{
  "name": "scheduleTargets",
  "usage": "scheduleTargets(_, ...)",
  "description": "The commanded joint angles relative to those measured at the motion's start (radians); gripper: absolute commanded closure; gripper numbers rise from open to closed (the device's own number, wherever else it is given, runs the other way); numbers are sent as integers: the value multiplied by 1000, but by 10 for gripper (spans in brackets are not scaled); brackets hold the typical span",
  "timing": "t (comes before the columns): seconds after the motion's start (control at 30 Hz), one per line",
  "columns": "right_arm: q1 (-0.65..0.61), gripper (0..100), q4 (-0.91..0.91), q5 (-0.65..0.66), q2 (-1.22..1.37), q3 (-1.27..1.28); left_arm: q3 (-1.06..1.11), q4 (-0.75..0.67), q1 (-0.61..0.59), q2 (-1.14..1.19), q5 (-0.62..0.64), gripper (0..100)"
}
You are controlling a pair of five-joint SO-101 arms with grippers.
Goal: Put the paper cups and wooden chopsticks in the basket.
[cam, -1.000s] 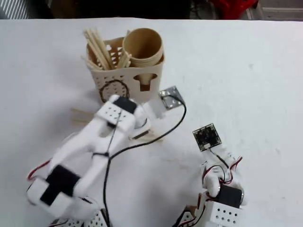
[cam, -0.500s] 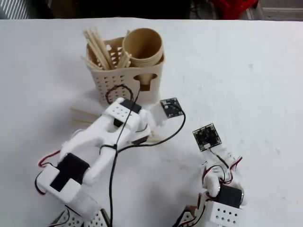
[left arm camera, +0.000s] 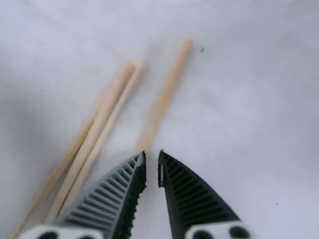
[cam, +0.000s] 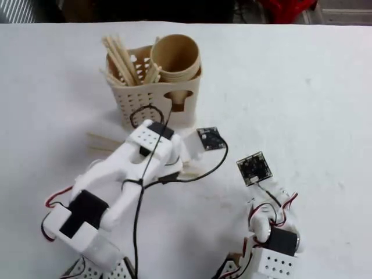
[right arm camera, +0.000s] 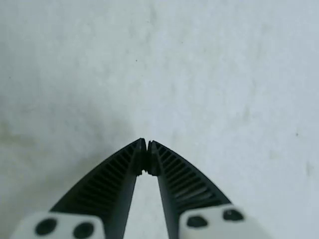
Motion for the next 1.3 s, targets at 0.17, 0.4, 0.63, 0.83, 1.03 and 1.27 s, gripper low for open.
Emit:
scheduleTargets(0.17,2,981,4,3,-7,9,-31,44,8,-130,-55,927)
scheduleTargets(0.4,1,981,4,3,-7,9,51,-17,10,-120,-95,878)
scheduleTargets(0.63,1,981,4,3,-7,9,55,-81,-1,-104,-100,876)
scheduleTargets(0.83,1,981,4,3,-7,9,-29,-117,-16,53,-104,878)
scheduleTargets(1.03,1,981,4,3,-7,9,-132,-58,-27,160,-104,880)
scheduleTargets(1.27,1,981,4,3,-7,9,-110,-44,-19,157,-144,974)
